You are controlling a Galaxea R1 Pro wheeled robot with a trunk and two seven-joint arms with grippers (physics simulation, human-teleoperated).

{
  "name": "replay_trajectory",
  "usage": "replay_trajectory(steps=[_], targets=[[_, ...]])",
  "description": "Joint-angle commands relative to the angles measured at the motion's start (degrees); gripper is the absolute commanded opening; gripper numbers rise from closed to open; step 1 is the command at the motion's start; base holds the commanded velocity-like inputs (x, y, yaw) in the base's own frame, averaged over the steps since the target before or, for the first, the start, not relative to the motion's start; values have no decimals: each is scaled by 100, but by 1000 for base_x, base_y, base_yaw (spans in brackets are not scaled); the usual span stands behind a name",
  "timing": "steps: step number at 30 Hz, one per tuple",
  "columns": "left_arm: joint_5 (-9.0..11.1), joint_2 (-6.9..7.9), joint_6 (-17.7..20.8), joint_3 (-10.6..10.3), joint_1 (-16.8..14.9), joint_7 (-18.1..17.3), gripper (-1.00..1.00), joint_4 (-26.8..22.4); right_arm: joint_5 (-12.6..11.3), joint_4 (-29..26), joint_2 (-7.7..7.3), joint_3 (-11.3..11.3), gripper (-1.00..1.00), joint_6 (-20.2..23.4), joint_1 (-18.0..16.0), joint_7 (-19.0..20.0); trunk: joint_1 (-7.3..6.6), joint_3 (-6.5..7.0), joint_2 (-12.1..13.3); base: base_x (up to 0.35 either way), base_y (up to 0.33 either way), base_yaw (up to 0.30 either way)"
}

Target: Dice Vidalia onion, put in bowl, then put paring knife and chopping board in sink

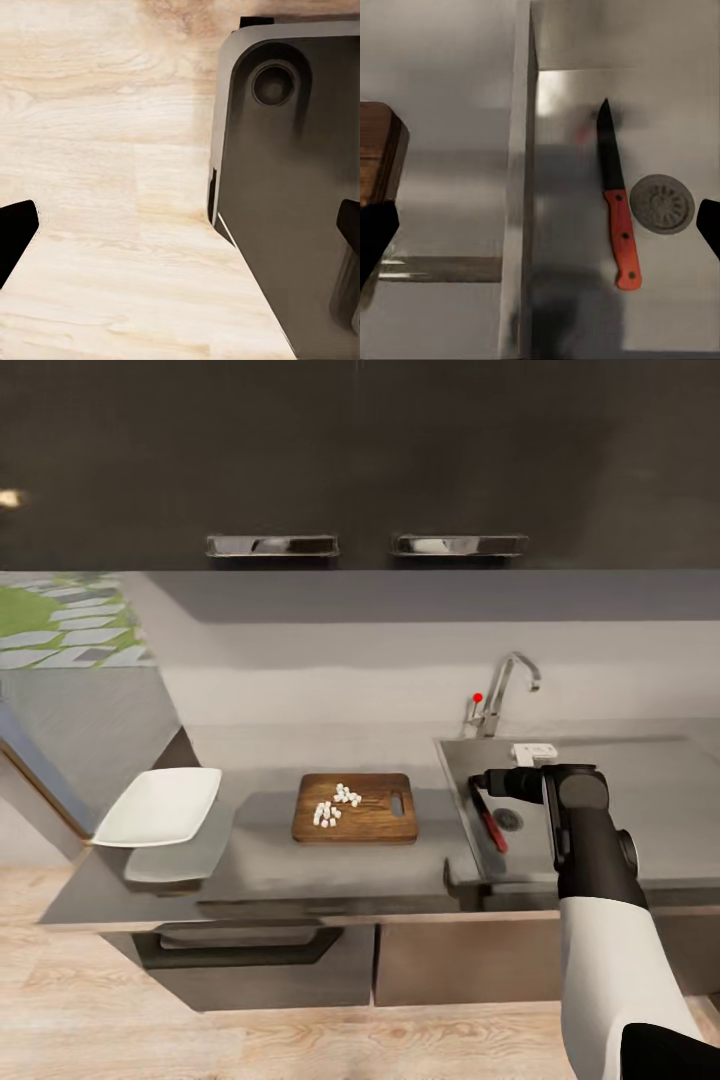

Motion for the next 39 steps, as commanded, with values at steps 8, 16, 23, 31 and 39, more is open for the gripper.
replay_trajectory(steps=[8, 16, 23, 31, 39], targets=[[58, 4, -42, -48, -9, -3, 100, 24, 59, -6, 9, -14, 100, 12, -8, 60, 3, -11, -12, -3, 299, 0], [58, 4, -42, -51, -9, -3, 100, 24, 59, -6, 22, -14, 100, 12, -8, 60, 3, -11, -12, 0, 296, 0], [57, -4, -42, -53, -9, 0, 100, 24, 59, 2, 48, -14, 100, 16, -5, 56, 3, -11, -12, 23, 71, 0], [56, -5, -42, -53, -11, 5, 100, 24, 59, 38, 62, -14, 100, 21, -7, 51, 3, -11, -12, 153, -125, 0], [58, -11, -36, -53, -9, -11, 100, 33, 59, 70, 60, -14, 100, 16, -6, 51, 3, -11, -12, 13, -13, 0]])
